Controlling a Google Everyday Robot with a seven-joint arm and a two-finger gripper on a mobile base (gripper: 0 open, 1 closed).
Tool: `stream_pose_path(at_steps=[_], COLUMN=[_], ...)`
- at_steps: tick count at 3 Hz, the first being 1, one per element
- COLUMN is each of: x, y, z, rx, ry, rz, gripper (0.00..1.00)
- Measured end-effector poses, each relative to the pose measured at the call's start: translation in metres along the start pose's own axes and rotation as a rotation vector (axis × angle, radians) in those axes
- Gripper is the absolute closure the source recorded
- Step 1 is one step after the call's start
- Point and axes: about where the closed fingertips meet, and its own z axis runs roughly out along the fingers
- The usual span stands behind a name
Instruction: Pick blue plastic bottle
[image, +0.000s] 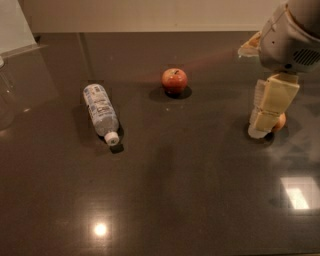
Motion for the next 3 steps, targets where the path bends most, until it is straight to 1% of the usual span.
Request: stream_pose_path(at_steps=[1, 2, 3], x=[-0.037, -0.067, -0.095], y=[-0.019, -0.038, -0.057], z=[0.012, 0.031, 0.055], rx=[-0.001, 0.005, 0.022], ry=[-0.039, -0.052, -0.056], rz=[-0.111, -0.238, -0.385], gripper=[0.0, 0.0, 0.0])
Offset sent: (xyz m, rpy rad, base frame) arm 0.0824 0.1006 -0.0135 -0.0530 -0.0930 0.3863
